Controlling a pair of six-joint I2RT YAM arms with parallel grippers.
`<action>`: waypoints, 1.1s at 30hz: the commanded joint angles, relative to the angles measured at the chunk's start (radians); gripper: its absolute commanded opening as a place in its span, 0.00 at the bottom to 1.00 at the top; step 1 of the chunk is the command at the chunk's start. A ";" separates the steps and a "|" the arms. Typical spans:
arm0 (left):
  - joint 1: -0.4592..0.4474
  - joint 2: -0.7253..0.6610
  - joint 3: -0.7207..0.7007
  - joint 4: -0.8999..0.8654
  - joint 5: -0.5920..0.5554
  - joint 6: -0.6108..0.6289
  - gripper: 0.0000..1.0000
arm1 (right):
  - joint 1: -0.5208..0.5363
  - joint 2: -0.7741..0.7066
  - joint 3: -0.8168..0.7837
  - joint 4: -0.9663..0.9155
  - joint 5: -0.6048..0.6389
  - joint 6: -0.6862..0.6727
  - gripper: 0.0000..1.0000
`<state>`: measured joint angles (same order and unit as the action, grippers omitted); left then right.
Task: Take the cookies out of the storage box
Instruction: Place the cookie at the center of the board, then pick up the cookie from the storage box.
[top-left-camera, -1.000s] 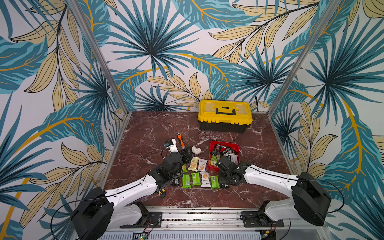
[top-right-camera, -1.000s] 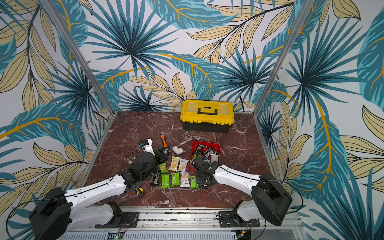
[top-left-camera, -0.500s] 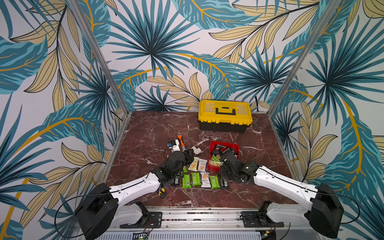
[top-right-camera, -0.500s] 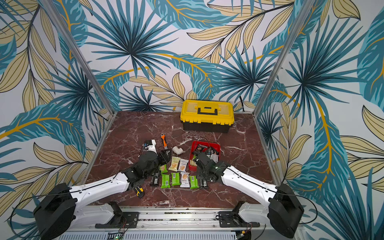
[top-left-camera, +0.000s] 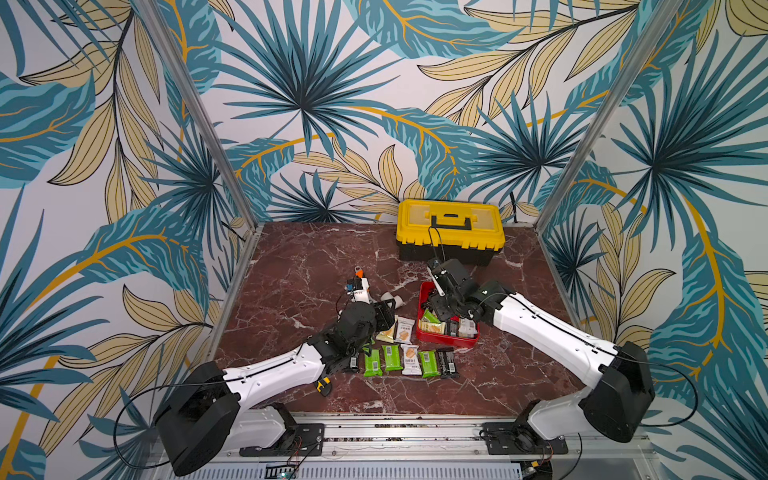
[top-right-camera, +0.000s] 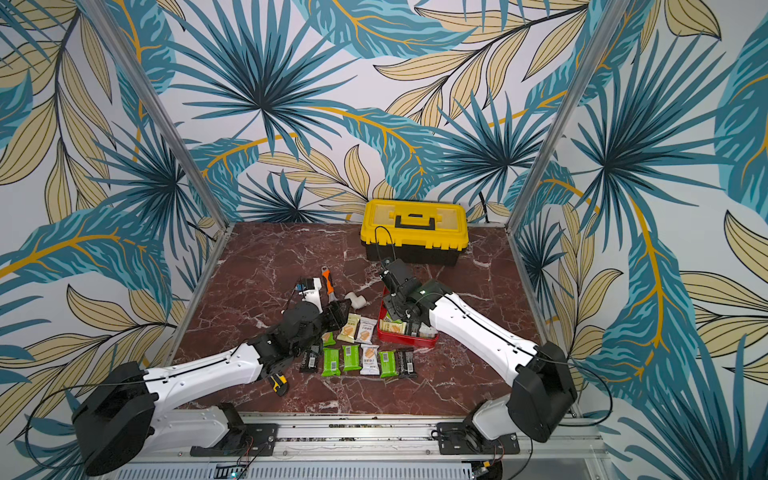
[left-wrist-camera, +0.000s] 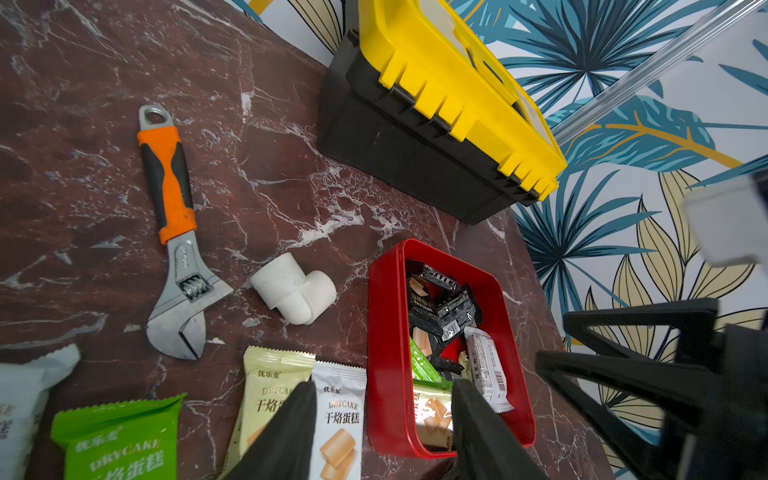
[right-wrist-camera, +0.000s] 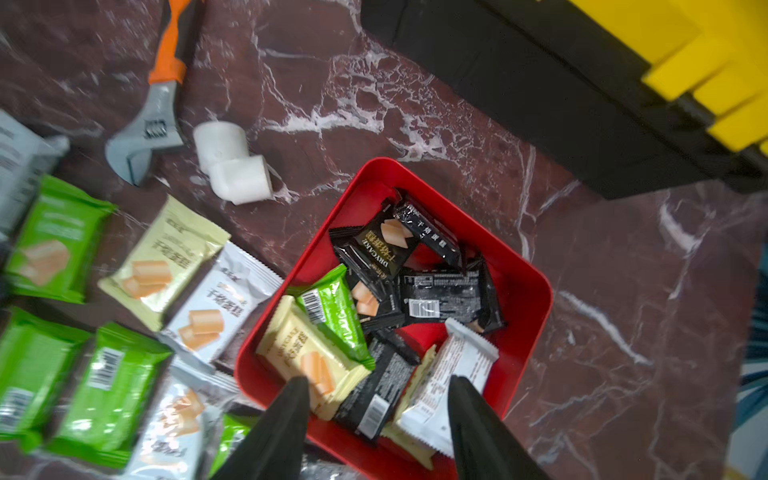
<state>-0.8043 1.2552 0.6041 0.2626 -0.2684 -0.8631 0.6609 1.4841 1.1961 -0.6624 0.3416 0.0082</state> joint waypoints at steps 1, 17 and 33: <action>-0.003 -0.042 -0.027 0.057 -0.036 0.018 0.57 | -0.002 0.050 -0.018 0.055 0.060 -0.299 0.58; 0.002 -0.138 -0.122 0.071 -0.147 -0.020 0.57 | -0.090 0.202 -0.141 0.323 -0.072 -0.515 0.50; 0.015 -0.155 -0.148 0.081 -0.148 -0.045 0.57 | -0.090 0.281 -0.147 0.390 -0.008 -0.563 0.48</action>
<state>-0.7967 1.1202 0.4892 0.3191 -0.4057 -0.8948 0.5709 1.7451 1.0706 -0.3038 0.3107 -0.5285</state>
